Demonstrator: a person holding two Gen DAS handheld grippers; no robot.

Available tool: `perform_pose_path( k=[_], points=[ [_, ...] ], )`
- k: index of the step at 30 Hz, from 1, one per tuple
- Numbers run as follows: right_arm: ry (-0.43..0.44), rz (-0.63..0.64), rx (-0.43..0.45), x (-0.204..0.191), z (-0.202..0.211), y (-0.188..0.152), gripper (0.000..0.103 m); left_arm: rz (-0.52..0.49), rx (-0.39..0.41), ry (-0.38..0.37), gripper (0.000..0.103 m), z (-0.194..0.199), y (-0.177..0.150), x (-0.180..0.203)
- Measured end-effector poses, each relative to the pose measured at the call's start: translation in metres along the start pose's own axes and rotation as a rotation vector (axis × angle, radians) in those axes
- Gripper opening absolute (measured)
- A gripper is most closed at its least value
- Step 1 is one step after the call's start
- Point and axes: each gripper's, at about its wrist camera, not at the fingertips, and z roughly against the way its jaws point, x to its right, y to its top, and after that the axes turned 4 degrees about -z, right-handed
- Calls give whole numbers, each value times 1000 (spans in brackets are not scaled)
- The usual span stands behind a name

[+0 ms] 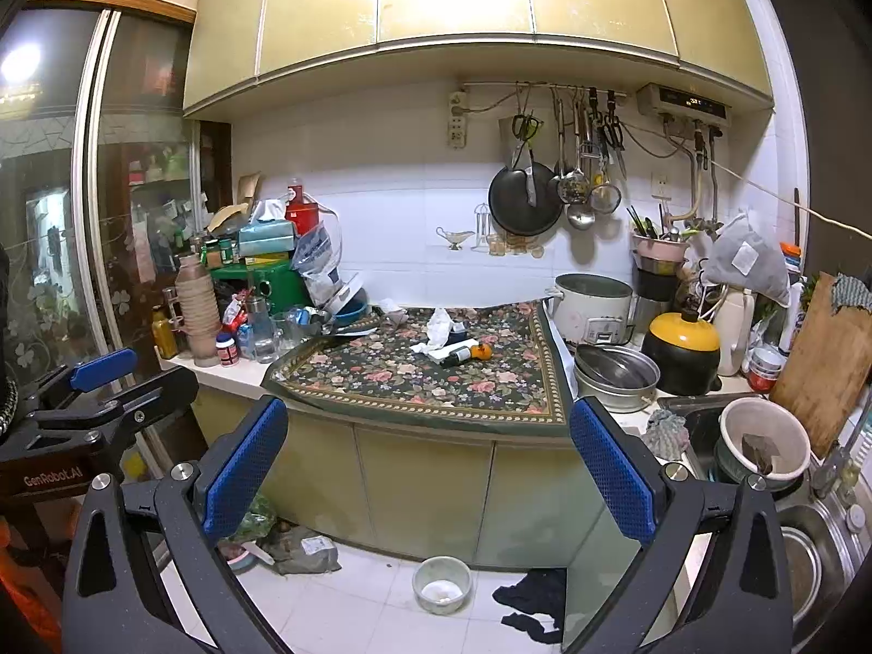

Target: Collect trash

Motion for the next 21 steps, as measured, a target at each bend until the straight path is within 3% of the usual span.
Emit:
perform_pose_path(
  k=[21],
  points=[
    [9, -8, 0, -5, 0, 0, 103, 6, 7, -11, 103, 0, -4, 2]
  ],
)
